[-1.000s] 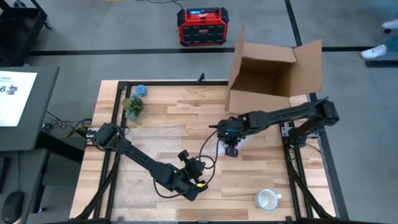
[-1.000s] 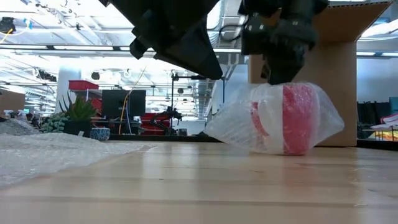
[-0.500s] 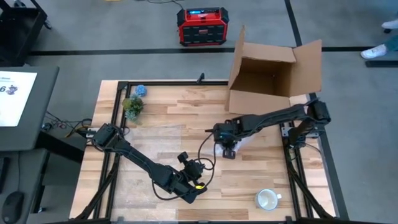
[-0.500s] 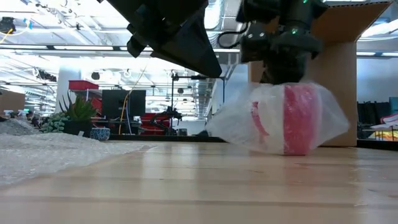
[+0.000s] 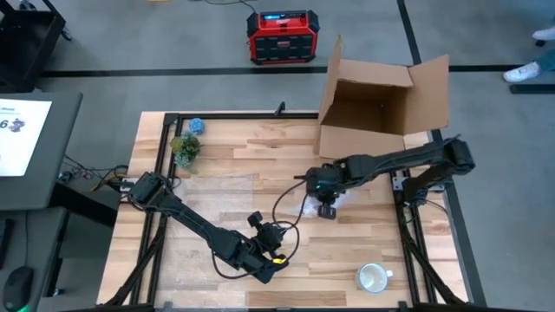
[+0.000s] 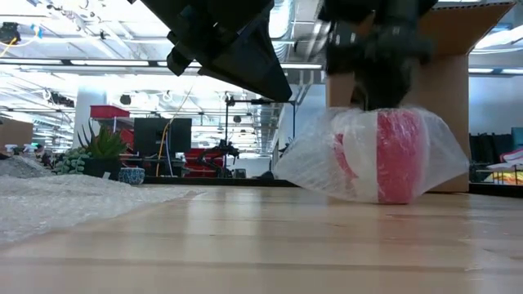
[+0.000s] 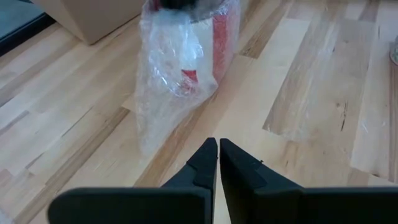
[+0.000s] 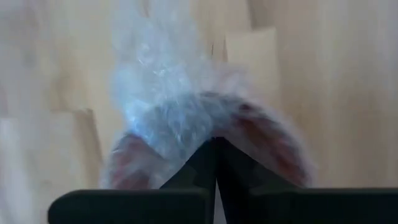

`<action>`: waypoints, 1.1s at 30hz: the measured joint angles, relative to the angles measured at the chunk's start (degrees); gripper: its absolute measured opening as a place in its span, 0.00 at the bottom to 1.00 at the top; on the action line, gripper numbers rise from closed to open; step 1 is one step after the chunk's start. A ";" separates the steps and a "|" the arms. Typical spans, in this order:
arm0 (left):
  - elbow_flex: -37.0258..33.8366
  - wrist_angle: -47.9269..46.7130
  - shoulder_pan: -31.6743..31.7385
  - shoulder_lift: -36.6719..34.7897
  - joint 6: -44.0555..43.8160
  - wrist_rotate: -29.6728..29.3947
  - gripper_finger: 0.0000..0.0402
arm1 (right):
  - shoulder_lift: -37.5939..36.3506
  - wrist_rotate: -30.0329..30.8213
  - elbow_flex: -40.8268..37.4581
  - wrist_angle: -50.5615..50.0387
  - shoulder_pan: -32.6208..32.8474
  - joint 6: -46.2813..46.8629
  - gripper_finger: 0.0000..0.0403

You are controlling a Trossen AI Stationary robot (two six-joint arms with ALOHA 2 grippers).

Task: Wrap mug
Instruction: Wrap the red mug in the right bubble wrap

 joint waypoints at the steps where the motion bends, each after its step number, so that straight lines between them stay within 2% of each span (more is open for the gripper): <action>1: 0.00 0.00 0.00 0.00 -0.06 0.00 0.00 | 1.51 0.02 0.17 0.25 0.17 -0.44 0.00; 8: 0.00 0.00 -0.04 0.00 -0.60 0.00 0.00 | 8.50 0.22 0.66 0.69 1.05 -2.60 0.00; 18: 0.00 0.44 -0.63 0.02 -0.97 0.00 0.00 | 6.24 0.38 -5.29 8.64 0.72 -2.56 0.00; 23: 0.00 0.49 -0.63 0.02 -1.09 0.00 0.00 | 6.11 0.03 -5.28 8.54 1.21 -2.66 0.00; 26: 0.00 0.59 -0.63 0.02 -1.17 0.00 0.00 | 4.23 0.02 -4.52 6.48 1.09 -2.84 0.00; 33: 0.00 0.75 -0.63 0.02 -1.17 0.00 0.00 | -5.70 -0.52 -0.74 0.34 1.27 -2.77 0.00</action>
